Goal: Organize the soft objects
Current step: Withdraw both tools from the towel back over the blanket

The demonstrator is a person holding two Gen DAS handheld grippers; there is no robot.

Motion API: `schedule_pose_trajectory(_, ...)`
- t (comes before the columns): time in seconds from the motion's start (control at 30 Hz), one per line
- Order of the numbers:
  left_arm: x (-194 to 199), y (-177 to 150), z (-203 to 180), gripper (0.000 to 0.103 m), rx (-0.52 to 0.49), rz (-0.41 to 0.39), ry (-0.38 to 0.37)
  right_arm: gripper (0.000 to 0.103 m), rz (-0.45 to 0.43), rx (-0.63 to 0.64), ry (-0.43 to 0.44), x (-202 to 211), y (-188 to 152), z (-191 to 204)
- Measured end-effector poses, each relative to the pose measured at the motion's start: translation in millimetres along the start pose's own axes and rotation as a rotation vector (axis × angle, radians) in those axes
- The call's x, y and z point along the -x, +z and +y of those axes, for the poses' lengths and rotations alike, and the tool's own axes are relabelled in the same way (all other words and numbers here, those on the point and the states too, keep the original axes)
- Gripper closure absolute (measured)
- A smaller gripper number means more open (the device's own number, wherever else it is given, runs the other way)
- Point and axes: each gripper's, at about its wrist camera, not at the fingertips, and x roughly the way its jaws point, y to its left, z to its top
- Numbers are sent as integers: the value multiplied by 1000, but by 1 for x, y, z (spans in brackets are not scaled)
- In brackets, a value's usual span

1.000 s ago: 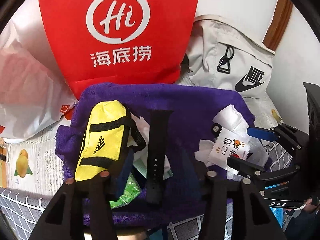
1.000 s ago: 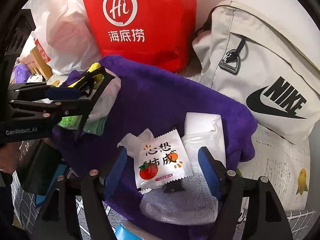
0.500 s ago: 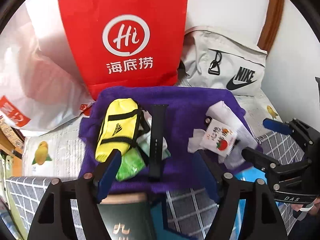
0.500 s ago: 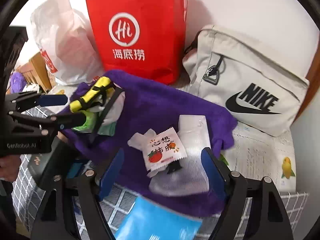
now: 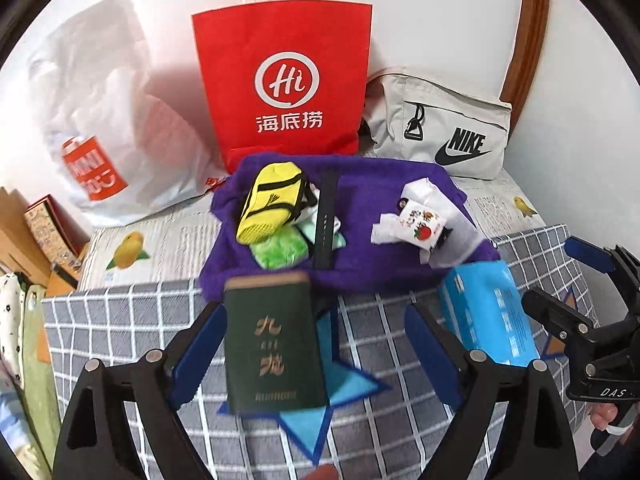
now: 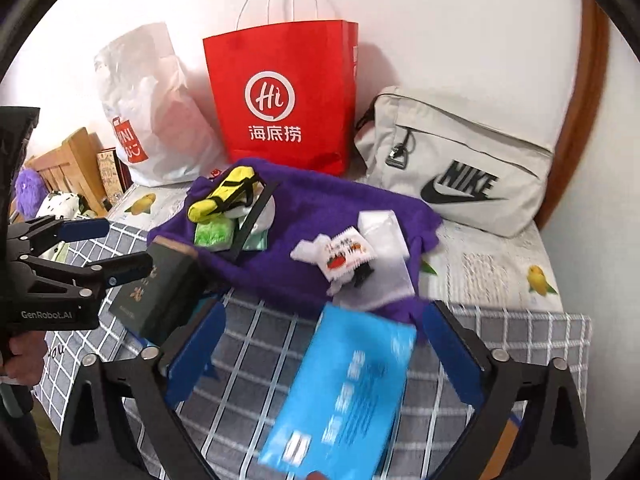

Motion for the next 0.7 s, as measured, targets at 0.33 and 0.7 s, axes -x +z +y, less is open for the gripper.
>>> schedule_pose_trajectory(0.33,35,-42,-3,10,32,0,53,3,9,-76,-15,33,-39,-2)
schedule_pose_trajectory(0.7,74,-70,-8,10,97,-51,106,3,8,-137,0,60,-62,-11)
